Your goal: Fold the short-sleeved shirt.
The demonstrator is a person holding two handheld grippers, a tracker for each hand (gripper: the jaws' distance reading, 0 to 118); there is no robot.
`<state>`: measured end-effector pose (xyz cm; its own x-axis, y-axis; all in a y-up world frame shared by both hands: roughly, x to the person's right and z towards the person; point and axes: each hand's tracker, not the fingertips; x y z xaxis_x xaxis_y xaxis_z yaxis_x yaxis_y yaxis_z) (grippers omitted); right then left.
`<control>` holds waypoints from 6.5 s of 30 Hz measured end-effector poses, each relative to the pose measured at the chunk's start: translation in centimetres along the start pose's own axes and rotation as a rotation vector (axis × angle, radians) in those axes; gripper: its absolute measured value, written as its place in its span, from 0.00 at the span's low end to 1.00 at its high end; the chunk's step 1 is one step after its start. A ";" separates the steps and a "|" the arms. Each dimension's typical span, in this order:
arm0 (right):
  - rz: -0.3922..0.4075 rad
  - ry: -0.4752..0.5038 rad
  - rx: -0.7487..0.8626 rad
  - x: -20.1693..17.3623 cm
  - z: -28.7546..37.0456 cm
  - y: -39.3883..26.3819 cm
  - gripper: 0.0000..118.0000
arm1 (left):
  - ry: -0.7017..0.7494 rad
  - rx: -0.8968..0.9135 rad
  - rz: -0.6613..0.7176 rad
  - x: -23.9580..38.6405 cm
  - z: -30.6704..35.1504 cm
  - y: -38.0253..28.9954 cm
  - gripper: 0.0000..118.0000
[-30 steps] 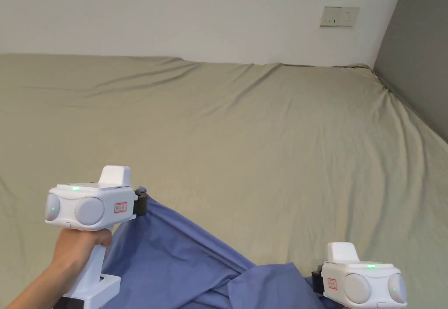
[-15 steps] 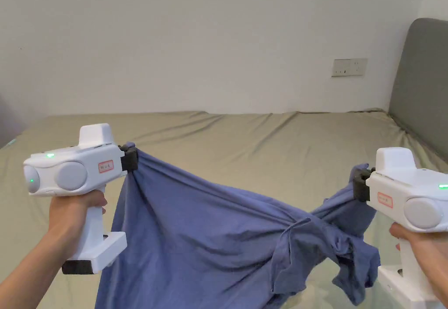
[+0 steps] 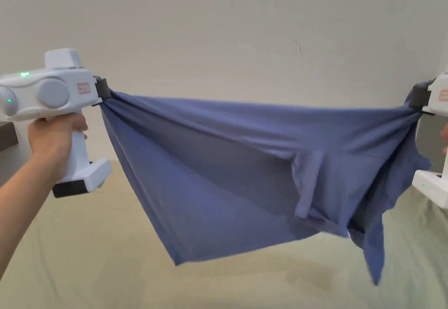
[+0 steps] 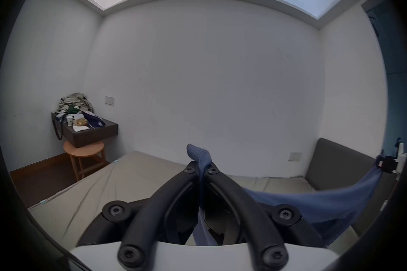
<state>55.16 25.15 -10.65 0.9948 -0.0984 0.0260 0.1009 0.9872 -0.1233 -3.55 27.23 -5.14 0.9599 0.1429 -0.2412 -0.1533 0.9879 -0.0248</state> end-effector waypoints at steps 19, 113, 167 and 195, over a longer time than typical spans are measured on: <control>-0.062 0.032 -0.131 0.0 -7.8 -10.3 0.09 | 0.023 -0.125 -0.001 -1.5 -9.3 -12.8 0.02; 0.175 -0.057 -0.154 -1.3 17.5 -31.9 0.01 | -0.132 -0.837 -0.181 -0.8 -8.6 -40.7 0.84; 0.260 -0.052 -0.401 3.0 7.8 -29.2 0.02 | -0.178 -0.504 -0.103 -2.5 7.7 -26.0 0.01; 0.264 0.001 0.185 -6.2 0.6 1.0 0.02 | 0.054 0.005 -0.215 0.2 -3.5 -3.2 0.01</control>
<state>49.12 26.81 -10.32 0.9863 0.1644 0.0157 -0.1650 0.9847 0.0567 -3.68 23.88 -8.49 0.9564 -0.0746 -0.2824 0.0551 0.9956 -0.0764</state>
